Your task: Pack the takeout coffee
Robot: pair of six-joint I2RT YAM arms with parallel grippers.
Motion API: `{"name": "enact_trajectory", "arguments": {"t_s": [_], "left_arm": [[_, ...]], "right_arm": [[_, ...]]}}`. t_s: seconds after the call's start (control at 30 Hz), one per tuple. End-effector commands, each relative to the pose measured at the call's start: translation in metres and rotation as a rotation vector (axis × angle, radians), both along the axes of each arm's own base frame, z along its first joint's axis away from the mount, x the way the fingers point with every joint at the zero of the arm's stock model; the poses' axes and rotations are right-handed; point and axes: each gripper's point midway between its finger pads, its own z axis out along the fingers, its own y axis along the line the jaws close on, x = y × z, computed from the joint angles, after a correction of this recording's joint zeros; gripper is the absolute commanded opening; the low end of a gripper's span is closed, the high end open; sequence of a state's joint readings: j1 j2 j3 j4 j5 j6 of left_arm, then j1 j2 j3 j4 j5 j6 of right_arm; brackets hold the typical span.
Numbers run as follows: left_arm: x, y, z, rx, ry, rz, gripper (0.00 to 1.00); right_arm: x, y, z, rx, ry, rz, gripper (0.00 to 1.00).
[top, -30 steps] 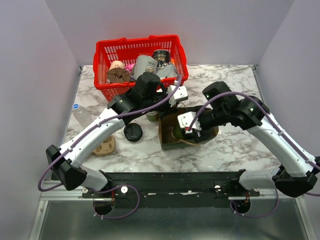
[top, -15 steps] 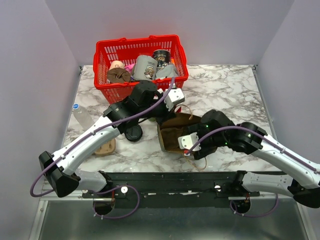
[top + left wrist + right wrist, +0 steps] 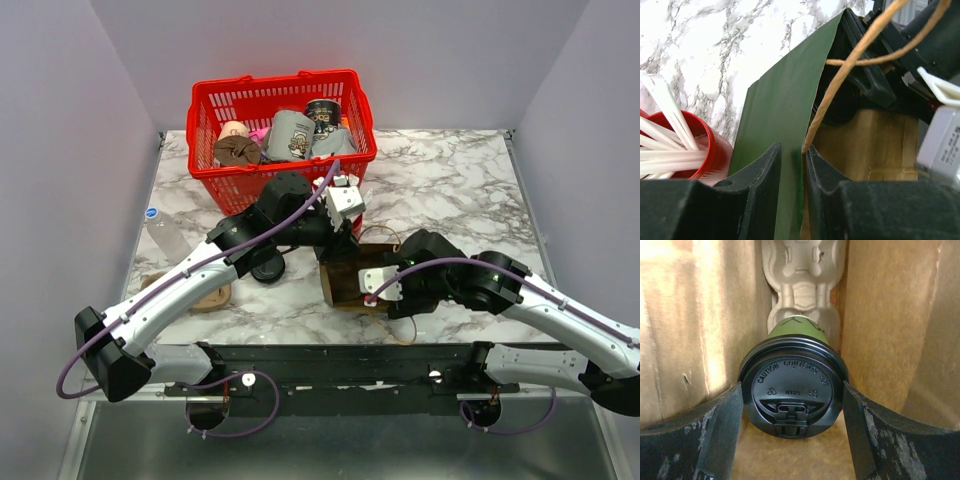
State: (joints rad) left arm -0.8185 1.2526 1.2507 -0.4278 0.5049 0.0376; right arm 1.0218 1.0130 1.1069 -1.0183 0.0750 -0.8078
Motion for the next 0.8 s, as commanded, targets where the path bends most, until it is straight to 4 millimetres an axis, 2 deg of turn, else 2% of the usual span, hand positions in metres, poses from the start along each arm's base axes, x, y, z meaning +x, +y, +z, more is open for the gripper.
{"name": "enact_trajectory", "arguments": {"t_s": [0.0,0.03,0.07,0.1,0.17,0.3,0.43,0.47,0.57,0.67,0.7,0.77], "left_arm": [[-0.016,-0.001,0.023,-0.063,-0.027,-0.077,0.35],[-0.024,-0.003,0.025,-0.077,-0.017,-0.123,0.37],[-0.026,-0.003,0.026,-0.082,-0.022,-0.133,0.40],[-0.026,-0.002,0.023,-0.082,-0.021,-0.136,0.48],[-0.027,0.000,0.027,-0.116,-0.035,-0.179,0.53],[-0.028,0.006,0.014,-0.094,-0.070,-0.209,0.52],[-0.039,0.009,0.011,-0.111,-0.079,-0.258,0.42],[-0.040,0.009,0.011,-0.117,-0.081,-0.265,0.36],[-0.046,0.006,0.006,-0.139,-0.072,-0.309,0.29],[-0.050,0.004,0.003,-0.156,-0.055,-0.332,0.15],[-0.051,0.005,0.000,-0.157,-0.048,-0.333,0.07],[-0.053,0.004,0.003,-0.174,-0.061,-0.343,0.00]], "right_arm": [[-0.002,-0.020,0.010,-0.008,-0.004,-0.115,0.01],[-0.002,-0.021,0.009,-0.010,-0.006,-0.121,0.01],[0.000,-0.021,0.008,-0.008,-0.012,-0.128,0.00],[0.000,-0.021,0.006,-0.009,-0.013,-0.123,0.01],[-0.001,-0.021,-0.002,-0.018,-0.006,-0.128,0.01],[-0.004,-0.024,-0.009,-0.017,0.012,-0.138,0.01],[-0.003,-0.028,-0.010,0.000,-0.002,-0.177,0.01],[0.001,-0.028,-0.008,0.011,-0.025,-0.189,0.01],[0.010,-0.027,-0.006,0.017,-0.064,-0.212,0.01],[0.017,-0.023,0.003,0.046,-0.102,-0.227,0.01],[0.020,-0.022,0.004,0.046,-0.117,-0.233,0.01],[0.027,-0.025,0.003,0.035,-0.148,-0.258,0.01]]}}
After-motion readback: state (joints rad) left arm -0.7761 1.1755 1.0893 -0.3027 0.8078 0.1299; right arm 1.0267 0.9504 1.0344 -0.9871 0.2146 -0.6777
